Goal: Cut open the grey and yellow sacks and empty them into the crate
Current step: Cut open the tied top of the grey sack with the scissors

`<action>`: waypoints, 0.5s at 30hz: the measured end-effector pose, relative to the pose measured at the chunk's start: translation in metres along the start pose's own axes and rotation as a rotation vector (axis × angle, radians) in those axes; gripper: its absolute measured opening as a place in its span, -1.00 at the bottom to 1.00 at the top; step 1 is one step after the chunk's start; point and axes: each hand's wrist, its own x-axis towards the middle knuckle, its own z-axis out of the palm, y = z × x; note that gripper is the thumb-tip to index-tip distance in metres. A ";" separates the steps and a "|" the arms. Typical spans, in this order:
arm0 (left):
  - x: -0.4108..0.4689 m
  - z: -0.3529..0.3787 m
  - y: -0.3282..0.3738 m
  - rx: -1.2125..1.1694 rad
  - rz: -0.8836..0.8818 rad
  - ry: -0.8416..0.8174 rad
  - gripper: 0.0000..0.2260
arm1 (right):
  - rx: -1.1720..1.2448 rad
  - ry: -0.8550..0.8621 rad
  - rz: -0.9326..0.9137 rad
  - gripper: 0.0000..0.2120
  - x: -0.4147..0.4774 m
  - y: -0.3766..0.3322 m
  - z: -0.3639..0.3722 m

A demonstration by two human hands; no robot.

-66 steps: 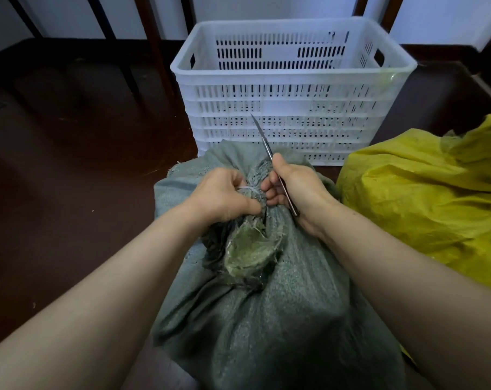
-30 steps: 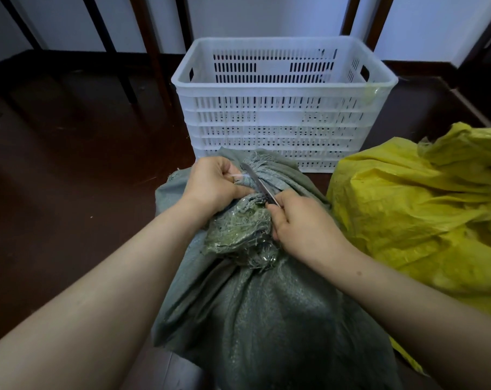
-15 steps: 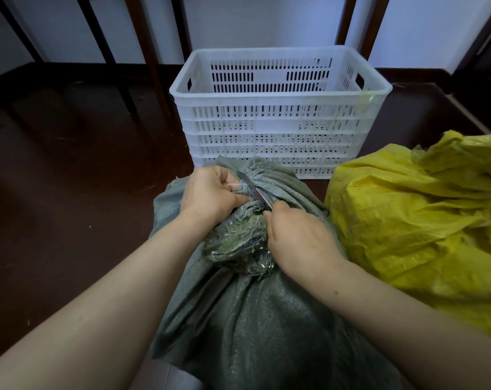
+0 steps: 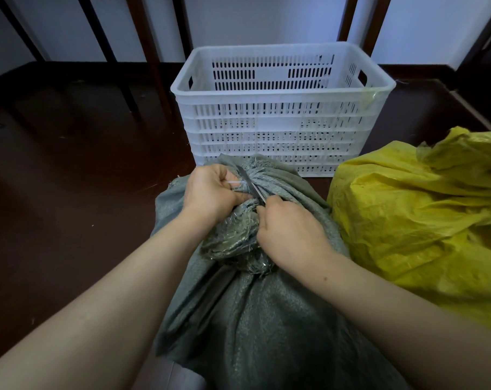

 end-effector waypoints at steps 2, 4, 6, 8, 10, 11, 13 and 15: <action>0.001 -0.002 0.001 -0.019 -0.017 0.001 -0.62 | 0.019 0.009 -0.007 -0.87 -0.005 0.001 0.003; 0.000 -0.002 0.004 -0.031 -0.030 -0.008 -0.63 | 0.040 0.011 -0.003 -0.88 -0.007 0.003 0.004; -0.001 -0.002 0.007 -0.047 -0.028 -0.044 -0.64 | 0.073 -0.010 0.019 -0.91 -0.003 0.003 0.003; -0.001 -0.002 0.009 -0.066 -0.026 -0.073 -0.67 | 0.104 -0.030 0.034 -0.89 0.005 0.001 0.002; -0.001 -0.004 0.009 -0.080 -0.040 -0.071 -0.66 | 0.117 -0.031 0.030 -0.88 0.009 -0.002 0.002; 0.000 -0.006 0.009 -0.084 -0.049 -0.060 -0.66 | 0.117 -0.027 0.025 -0.88 0.009 -0.003 0.002; 0.002 -0.010 0.007 -0.091 -0.076 -0.032 -0.65 | 0.108 -0.017 0.003 -0.87 0.003 -0.005 0.005; 0.004 -0.013 0.006 -0.102 -0.091 -0.018 -0.66 | 0.106 -0.019 -0.012 -0.86 -0.002 -0.005 0.006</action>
